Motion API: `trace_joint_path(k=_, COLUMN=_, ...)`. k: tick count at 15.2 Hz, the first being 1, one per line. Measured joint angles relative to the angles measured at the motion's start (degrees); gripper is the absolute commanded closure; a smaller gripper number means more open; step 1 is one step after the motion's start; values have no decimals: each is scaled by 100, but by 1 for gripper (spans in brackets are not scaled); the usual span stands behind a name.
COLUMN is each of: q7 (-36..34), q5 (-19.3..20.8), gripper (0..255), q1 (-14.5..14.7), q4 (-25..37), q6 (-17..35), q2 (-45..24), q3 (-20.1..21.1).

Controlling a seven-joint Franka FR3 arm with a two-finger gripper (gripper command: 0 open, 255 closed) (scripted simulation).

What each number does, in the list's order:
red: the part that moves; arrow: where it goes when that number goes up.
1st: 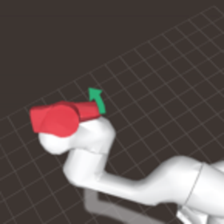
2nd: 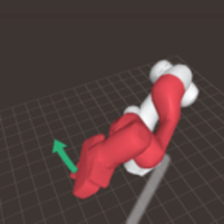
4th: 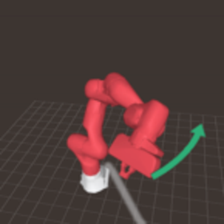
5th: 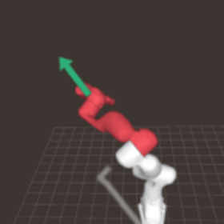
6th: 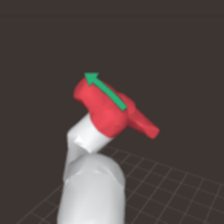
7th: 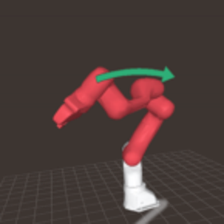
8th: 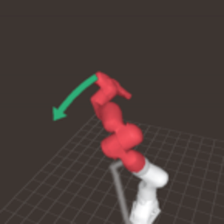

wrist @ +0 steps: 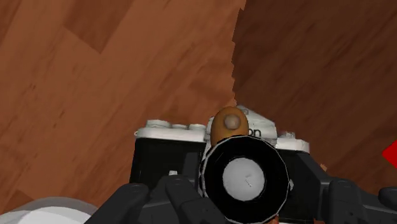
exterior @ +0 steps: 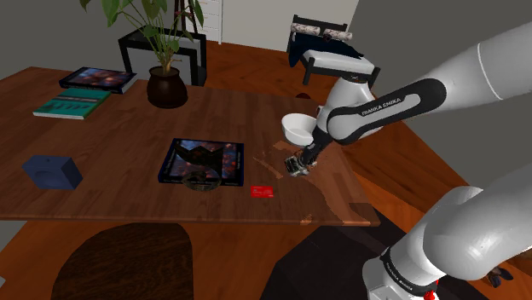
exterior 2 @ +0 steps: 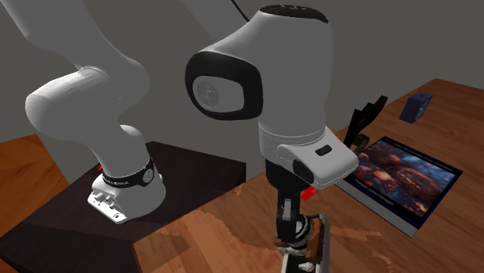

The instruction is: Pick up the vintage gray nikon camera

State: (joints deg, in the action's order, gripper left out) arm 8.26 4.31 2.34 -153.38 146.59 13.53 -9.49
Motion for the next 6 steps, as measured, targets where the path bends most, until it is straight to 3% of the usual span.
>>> trace_joint_path(k=6, q7=-29, q5=34, gripper=255, q1=-17, q4=155, q6=-534, q2=379, q3=34)
